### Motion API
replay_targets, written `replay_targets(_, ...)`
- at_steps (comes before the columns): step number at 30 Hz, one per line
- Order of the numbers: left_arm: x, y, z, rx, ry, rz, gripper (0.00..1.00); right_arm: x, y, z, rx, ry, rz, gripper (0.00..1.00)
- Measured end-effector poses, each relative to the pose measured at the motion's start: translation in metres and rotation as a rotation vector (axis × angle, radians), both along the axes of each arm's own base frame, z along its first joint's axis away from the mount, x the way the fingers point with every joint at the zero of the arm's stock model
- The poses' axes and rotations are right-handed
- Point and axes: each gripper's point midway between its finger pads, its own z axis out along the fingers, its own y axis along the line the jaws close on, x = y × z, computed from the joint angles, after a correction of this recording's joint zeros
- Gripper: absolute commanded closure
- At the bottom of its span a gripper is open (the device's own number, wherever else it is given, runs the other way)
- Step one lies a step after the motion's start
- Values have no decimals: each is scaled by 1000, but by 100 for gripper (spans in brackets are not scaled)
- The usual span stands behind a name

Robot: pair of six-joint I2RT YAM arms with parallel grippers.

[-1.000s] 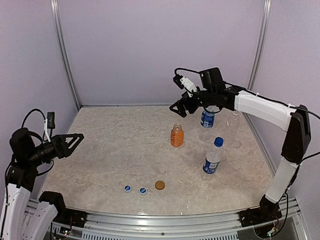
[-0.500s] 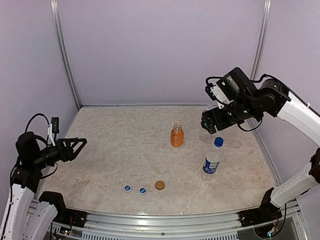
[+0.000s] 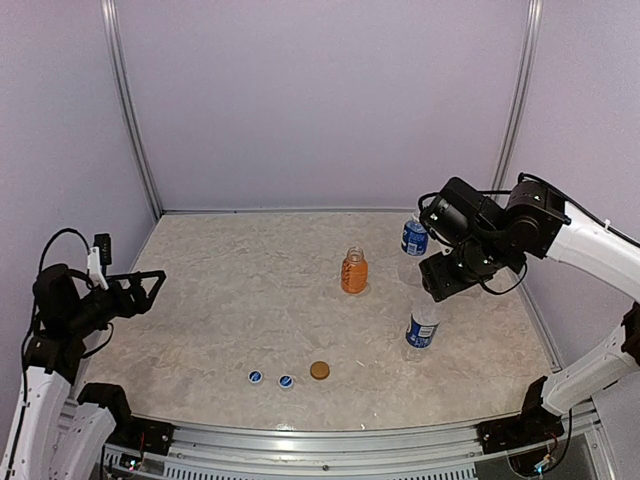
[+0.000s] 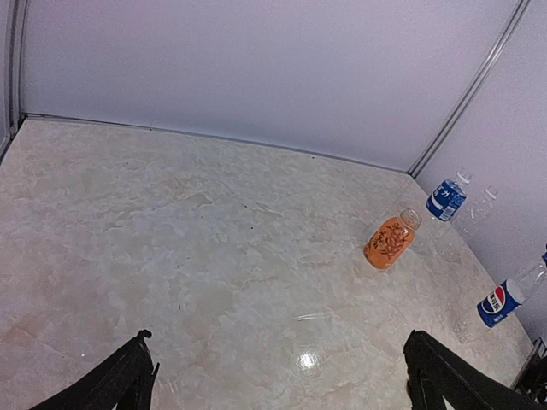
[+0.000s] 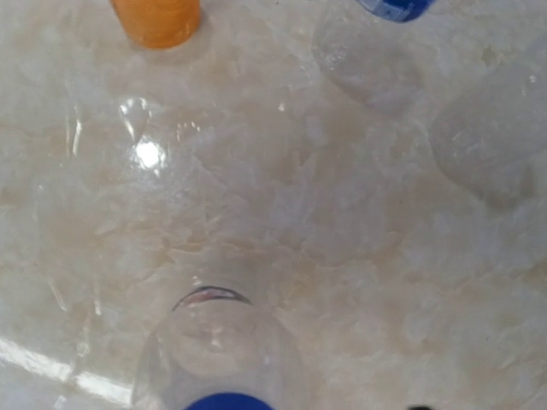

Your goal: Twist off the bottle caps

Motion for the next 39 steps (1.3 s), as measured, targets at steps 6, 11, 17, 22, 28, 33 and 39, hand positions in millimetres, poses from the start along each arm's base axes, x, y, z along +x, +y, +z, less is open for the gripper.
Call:
replay_targets(6,-1,-1,0,-1,-1,-9,1,1,8,-8,19,6,22,63)
replay_targets(11,-2,-3,1,-5,-1,-22,1,4,15,-7,53,-4,24,90)
replay_targets(17,-3,-5,1,-6,-3,-31,1,3,19,-7,66,0,33,100)
replay_targets(22,-4,-7,3,-8,-11,-45,4,-4,29,-5,114,34,85,100)
replay_targets(28,-12,-16,15,40,-11,-103,4,-9,71,45,305,-3,237,100)
replay_targets(33,-38,-46,86,187,-139,-293,1,-12,125,114,536,-108,430,100)
replay_targets(39,-89,-89,137,362,-237,-648,1,2,211,152,711,-192,616,100)
